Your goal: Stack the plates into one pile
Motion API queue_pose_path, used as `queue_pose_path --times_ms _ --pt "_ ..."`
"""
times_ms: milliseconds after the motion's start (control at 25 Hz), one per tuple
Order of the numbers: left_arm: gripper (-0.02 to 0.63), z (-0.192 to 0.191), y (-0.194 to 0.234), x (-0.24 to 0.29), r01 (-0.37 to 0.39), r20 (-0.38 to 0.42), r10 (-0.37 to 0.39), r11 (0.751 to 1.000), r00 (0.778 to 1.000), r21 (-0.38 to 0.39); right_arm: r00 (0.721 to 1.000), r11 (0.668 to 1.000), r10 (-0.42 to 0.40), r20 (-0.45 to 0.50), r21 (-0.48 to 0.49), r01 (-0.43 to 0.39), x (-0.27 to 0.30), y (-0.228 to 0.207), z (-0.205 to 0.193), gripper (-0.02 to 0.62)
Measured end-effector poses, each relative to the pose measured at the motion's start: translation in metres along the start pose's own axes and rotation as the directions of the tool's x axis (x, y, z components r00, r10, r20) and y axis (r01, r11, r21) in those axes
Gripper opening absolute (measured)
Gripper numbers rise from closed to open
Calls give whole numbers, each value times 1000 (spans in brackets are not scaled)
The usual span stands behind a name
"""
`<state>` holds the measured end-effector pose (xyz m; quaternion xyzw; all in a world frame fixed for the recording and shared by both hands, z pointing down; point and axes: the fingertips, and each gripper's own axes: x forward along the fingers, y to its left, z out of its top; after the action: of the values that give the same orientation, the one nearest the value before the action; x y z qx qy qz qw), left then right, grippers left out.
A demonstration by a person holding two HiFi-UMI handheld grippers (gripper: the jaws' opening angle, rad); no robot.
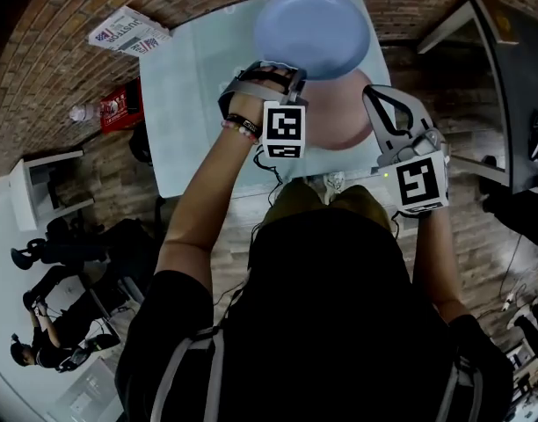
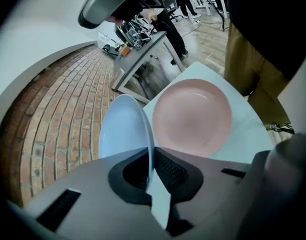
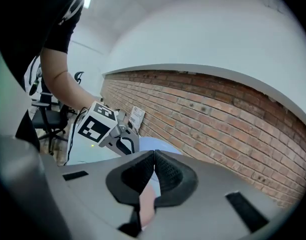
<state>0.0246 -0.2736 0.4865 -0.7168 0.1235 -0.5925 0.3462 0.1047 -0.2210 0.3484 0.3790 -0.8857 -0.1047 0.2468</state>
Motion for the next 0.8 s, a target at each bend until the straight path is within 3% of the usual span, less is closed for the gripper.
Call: queue_pose_path --times_ms 480,800 --pt "31 53 -23 -58 -70 -58 67 996 996 -52 996 996 58 73 -75 -53 -55 8 -11 34" --pt "31 60 -42 -79 -77 -72 72 995 995 -63 994 994 65 91 -99 -56 -69 17 -10 34"
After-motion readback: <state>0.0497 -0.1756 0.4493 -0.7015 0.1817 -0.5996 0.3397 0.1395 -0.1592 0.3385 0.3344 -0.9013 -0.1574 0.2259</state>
